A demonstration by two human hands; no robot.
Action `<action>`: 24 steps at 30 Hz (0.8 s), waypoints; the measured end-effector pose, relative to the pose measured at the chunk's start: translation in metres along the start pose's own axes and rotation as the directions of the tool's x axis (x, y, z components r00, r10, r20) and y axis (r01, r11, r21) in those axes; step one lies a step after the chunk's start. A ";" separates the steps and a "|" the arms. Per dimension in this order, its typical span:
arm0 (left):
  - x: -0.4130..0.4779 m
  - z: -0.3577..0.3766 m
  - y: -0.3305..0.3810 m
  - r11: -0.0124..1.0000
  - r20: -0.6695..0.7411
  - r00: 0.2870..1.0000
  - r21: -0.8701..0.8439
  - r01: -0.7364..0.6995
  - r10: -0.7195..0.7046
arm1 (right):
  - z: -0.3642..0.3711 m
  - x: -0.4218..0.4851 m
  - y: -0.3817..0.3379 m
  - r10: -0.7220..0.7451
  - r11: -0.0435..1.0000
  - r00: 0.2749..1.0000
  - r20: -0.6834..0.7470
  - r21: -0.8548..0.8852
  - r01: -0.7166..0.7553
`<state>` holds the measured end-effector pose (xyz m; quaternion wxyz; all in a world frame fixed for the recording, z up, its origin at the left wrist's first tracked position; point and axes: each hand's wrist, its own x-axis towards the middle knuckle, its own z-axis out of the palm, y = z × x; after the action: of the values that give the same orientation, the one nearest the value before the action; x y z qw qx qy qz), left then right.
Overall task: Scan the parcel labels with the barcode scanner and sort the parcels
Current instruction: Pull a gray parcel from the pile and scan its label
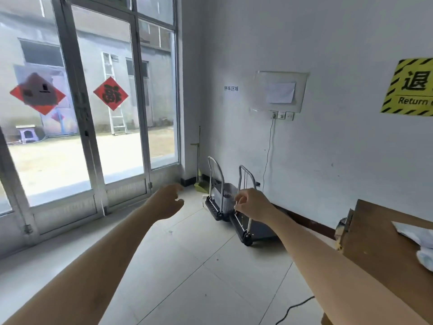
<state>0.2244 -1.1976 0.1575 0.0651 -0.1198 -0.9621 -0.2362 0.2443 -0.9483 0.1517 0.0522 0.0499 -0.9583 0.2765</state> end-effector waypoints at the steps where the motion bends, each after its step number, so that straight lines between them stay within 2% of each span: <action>1: 0.023 0.004 -0.004 1.000 0.019 1.000 0.002 -0.011 0.011 | 0.002 0.016 0.007 0.012 1.000 1.000 0.005 -0.021 -0.012; 6: 0.162 0.048 -0.003 0.991 0.112 0.985 -0.012 -0.133 0.134 | 0.000 0.089 0.070 0.198 0.979 0.979 -0.054 -0.040 -0.200; 9: 0.238 0.092 0.023 0.957 0.237 0.928 -0.024 -0.290 0.288 | -0.019 0.121 0.112 0.340 0.936 0.928 -0.149 -0.038 -0.349; 13: 0.327 0.161 0.072 0.870 0.413 0.788 -0.022 -0.493 0.457 | -0.048 0.140 0.169 0.534 0.842 0.795 -0.288 0.099 -0.530; 16: 0.363 0.203 0.125 0.801 0.504 0.670 -0.075 -0.594 0.545 | -0.068 0.133 0.202 0.629 0.766 0.704 -0.329 0.110 -0.633; 20: 0.396 0.261 0.214 0.649 0.521 0.465 -0.249 -0.719 0.716 | -0.100 0.115 0.261 0.731 0.640 0.536 -0.422 0.152 -0.753; 24: 0.421 0.328 0.297 0.508 0.516 0.286 -0.363 -0.781 0.807 | -0.135 0.110 0.344 0.776 0.534 0.382 -0.502 0.201 -0.822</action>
<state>-0.1254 -0.7042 0.0757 -0.1547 -0.6528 -0.7289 -0.1362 0.1020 -0.5934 0.0986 0.1792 -0.4988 -0.8163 0.2297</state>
